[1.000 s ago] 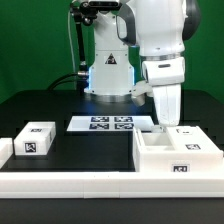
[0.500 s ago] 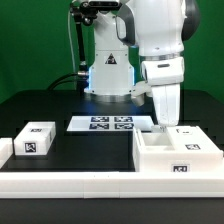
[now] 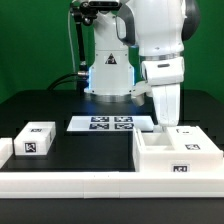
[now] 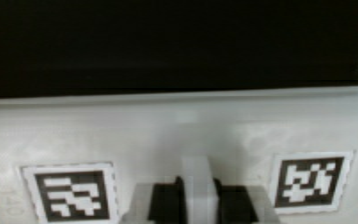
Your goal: Assemble cabinet
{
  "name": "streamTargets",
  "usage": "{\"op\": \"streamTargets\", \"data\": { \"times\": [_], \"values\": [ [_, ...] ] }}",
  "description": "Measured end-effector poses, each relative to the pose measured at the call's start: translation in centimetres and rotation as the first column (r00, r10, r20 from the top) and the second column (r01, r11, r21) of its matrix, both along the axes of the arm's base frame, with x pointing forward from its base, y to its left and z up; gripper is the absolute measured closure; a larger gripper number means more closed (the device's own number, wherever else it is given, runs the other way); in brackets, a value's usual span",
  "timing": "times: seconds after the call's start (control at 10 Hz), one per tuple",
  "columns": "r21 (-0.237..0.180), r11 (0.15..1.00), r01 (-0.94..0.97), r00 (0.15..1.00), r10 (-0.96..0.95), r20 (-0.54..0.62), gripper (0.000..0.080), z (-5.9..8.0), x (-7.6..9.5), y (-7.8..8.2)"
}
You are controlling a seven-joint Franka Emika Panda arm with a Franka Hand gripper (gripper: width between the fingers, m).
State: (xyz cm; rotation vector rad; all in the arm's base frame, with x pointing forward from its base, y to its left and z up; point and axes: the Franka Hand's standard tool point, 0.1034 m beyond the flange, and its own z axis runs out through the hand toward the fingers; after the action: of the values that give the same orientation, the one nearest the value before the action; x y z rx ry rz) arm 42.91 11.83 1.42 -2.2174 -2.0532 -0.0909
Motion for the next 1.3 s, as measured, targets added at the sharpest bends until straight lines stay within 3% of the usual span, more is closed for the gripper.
{"op": "streamTargets", "data": {
  "times": [0.4, 1.1, 1.3],
  "values": [
    [-0.001, 1.000, 0.001, 1.000, -0.001, 0.000, 0.0738, 0.1, 0.0, -0.1],
    [-0.098, 0.994, -0.048, 0.999, 0.045, -0.027, 0.0737, 5.9, 1.0, -5.3],
    [-0.097, 0.994, -0.046, 0.999, 0.044, -0.029, 0.0737, 5.7, 1.0, -5.3]
  ]
}}
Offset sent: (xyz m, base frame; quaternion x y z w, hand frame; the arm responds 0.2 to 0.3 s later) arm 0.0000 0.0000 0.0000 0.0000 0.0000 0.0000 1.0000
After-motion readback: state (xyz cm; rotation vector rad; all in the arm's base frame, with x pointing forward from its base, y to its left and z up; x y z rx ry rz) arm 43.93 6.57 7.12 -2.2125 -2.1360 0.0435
